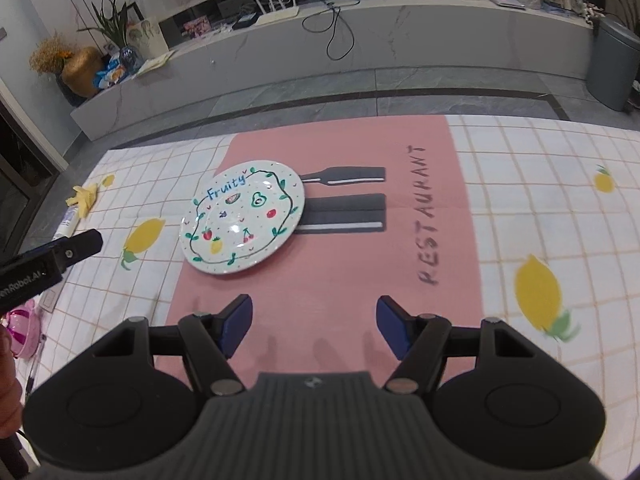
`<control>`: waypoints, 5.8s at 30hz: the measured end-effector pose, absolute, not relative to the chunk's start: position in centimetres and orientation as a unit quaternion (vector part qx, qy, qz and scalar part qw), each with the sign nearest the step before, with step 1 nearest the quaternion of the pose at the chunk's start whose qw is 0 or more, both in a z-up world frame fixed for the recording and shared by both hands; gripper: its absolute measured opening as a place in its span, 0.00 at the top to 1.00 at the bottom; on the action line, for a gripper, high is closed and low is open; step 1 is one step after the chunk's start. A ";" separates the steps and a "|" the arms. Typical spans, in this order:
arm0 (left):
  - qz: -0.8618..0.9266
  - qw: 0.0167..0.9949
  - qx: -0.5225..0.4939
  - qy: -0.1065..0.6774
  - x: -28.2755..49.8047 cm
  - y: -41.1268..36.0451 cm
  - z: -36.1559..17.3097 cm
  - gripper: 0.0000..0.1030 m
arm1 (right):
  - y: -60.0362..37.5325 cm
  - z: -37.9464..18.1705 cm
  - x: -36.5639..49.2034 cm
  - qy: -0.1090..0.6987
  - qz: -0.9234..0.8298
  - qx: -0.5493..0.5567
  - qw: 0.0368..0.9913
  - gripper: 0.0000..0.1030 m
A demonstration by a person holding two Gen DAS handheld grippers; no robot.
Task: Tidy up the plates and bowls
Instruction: 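Move both open grippers to the white 'Fruity' painted plate, then close both grippers on the rim of the 'Fruity' plate, then lift the 'Fruity' plate with both grippers and carry it toward the glass plates, then lower the 'Fruity' plate onto the glass plates and open both grippers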
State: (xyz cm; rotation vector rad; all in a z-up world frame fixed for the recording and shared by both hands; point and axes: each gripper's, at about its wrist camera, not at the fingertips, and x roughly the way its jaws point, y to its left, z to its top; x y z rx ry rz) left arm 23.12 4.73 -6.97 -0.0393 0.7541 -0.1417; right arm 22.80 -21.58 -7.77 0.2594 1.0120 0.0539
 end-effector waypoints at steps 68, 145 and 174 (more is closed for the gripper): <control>-0.105 0.889 -0.131 0.427 27.5 4.1 -14.6 0.83 | -24.0 -15.6 29.4 0.487 0.053 0.291 0.822 0.90; -0.188 0.856 -0.141 0.460 0.8 -11.1 -8.6 0.85 | -42.8 -8.2 -4.9 0.423 0.000 0.405 0.811 0.94; -0.136 0.870 -0.033 0.473 0.3 -14.0 -11.7 0.85 | -38.2 -10.1 -2.0 0.491 -0.043 0.233 0.838 0.87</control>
